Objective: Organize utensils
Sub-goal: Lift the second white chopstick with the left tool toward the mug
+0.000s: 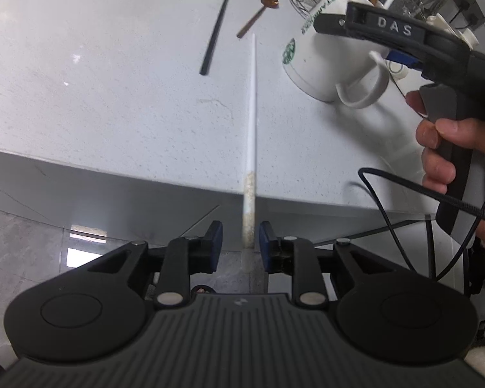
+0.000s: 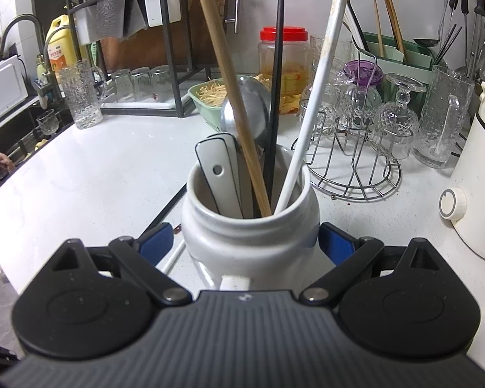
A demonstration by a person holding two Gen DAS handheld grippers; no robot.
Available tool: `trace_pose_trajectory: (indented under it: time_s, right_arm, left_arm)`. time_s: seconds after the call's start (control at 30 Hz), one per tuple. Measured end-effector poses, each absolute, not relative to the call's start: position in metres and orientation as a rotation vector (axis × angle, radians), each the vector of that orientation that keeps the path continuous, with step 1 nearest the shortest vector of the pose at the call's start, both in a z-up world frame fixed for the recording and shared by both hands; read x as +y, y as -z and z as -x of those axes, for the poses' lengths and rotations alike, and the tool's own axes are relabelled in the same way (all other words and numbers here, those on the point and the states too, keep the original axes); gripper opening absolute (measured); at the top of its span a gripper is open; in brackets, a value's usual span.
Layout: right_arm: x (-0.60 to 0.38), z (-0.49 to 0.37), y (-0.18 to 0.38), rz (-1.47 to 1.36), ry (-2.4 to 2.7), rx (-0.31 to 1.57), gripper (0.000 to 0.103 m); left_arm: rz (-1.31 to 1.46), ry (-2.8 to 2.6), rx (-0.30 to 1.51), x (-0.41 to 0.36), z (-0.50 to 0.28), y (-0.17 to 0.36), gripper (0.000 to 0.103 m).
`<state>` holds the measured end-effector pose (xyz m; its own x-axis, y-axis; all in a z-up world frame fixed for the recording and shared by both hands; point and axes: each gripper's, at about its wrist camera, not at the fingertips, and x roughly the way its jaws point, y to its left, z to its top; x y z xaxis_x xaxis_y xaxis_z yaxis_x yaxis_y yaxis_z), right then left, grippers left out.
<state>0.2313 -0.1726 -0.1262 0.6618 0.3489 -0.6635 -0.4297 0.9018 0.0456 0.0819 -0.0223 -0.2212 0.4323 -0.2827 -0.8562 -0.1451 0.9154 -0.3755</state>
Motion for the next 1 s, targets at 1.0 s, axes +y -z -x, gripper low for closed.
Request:
trace_pose_trajectory:
  time_s: [1.0]
  right_arm:
    - [-0.172,-0.236,0.129,0.076,-0.366,0.718,0.096]
  left_arm:
    - [0.279,0.063,0.906,0.001,-0.089,0.102,0.009]
